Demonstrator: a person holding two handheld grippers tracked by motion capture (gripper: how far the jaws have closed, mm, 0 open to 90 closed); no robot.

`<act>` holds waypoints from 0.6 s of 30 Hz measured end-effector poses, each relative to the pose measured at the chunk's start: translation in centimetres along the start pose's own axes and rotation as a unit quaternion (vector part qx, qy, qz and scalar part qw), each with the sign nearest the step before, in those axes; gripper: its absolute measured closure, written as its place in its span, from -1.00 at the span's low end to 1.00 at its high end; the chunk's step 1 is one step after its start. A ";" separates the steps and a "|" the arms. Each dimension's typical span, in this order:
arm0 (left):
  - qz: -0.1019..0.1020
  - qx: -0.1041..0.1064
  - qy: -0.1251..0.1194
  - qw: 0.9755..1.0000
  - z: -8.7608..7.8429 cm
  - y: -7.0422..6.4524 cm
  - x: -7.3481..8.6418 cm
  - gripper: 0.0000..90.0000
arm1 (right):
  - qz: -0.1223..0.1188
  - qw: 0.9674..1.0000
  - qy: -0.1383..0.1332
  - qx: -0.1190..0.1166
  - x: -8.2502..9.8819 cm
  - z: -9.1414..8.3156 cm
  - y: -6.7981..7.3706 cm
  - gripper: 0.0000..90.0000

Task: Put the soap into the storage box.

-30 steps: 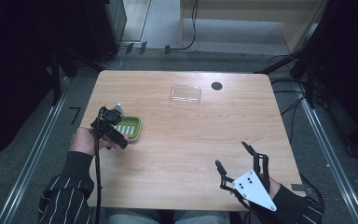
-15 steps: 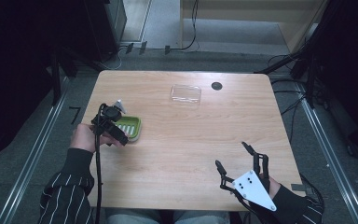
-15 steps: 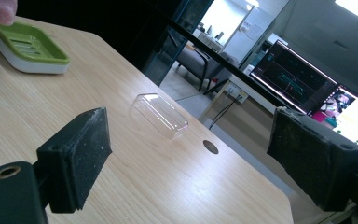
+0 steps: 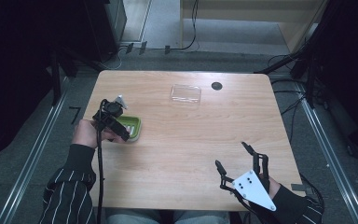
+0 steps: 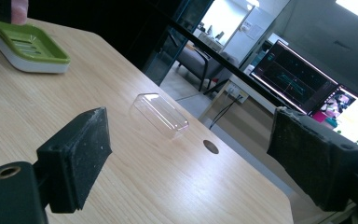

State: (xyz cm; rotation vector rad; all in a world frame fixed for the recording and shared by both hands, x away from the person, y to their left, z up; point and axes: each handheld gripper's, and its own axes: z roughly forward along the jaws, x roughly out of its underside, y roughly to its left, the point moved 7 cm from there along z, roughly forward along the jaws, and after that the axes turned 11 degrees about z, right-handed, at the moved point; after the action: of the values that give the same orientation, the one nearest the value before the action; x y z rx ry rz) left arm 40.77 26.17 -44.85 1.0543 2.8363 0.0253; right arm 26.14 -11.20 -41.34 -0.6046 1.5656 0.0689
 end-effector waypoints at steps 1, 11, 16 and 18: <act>0.000 0.000 0.000 1.000 0.0 0.0 0.0 -0.69 | 0.000 1.000 0.000 0.000 0.0 0.0 0.0 -0.71; -0.009 -0.002 -0.001 1.000 0.2 0.5 -0.5 -0.69 | -0.001 1.000 0.000 0.000 0.0 0.0 0.0 -0.71; -0.022 -0.005 -0.009 1.000 0.0 0.9 -0.9 -0.69 | -0.001 1.000 0.001 0.000 0.0 0.0 0.0 -0.71; -0.024 -0.005 -0.011 1.000 -0.1 1.0 -1.1 -0.69 | 0.000 1.000 0.001 0.001 0.0 0.0 0.0 -0.71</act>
State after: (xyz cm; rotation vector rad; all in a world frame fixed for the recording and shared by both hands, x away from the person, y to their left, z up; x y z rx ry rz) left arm 42.23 26.16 -44.57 0.9772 2.8376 0.0234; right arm 26.15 -11.19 -41.35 -0.6040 1.5666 0.0668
